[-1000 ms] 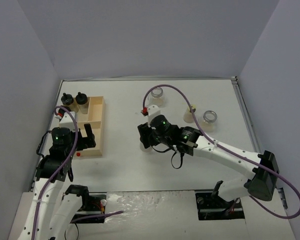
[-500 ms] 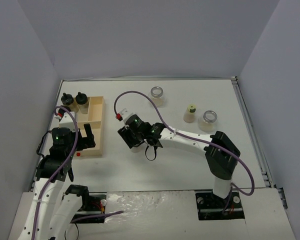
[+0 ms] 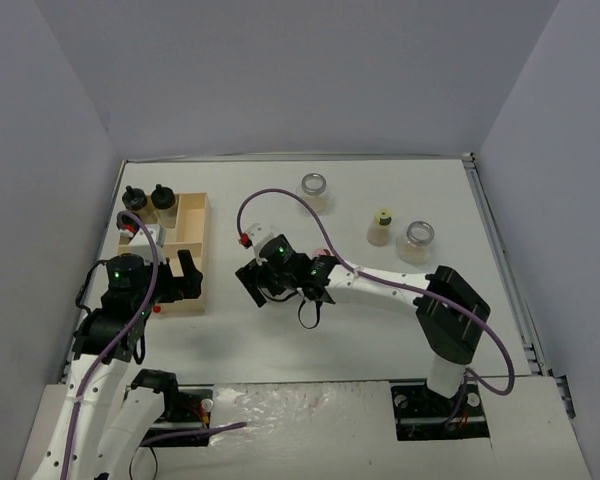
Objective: Organize the condiment bottles
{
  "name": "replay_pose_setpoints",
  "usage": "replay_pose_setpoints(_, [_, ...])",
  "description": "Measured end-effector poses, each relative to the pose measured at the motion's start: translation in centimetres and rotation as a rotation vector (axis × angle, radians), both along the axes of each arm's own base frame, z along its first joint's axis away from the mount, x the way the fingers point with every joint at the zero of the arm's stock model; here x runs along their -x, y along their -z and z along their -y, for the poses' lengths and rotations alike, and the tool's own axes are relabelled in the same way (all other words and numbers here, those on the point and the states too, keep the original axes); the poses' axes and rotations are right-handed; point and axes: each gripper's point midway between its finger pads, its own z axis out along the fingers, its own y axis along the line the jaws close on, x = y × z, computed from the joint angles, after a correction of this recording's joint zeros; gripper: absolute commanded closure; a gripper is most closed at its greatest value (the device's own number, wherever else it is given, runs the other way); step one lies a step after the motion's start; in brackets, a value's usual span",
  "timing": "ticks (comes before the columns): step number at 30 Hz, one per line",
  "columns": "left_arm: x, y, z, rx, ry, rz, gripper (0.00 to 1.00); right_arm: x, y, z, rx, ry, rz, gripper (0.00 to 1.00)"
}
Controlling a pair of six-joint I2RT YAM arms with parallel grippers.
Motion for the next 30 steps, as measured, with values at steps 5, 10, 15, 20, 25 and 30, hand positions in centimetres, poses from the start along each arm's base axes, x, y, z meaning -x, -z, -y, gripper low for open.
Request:
replay_pose_setpoints(5, [0.2,0.2,1.4,0.054,0.043,-0.027,0.03,1.4,-4.4,2.1,-0.088,0.027,0.026,0.0])
replay_pose_setpoints(10, [-0.2,-0.7,3.8,0.102,0.104,-0.038,0.03,3.3,-13.2,6.8,-0.281,0.121,0.122,0.0])
replay_pose_setpoints(15, [-1.0,-1.2,7.4,0.118,0.185,-0.058,0.03,4.7,-19.5,12.7,-0.435,0.263,0.207,0.0])
replay_pose_setpoints(20, [-1.9,-0.1,11.3,0.054,0.256,-0.078,0.03,6.3,-21.9,17.5,-0.519,0.365,0.229,0.0])
replay_pose_setpoints(25, [-2.5,1.7,13.6,-0.034,0.277,-0.102,0.03,7.4,-22.7,20.4,-0.574,0.427,0.233,0.0])
replay_pose_setpoints(30, [-3.1,3.4,16.1,-0.11,0.303,-0.111,0.03,7.7,-21.1,21.1,-0.539,0.448,0.209,0.0])
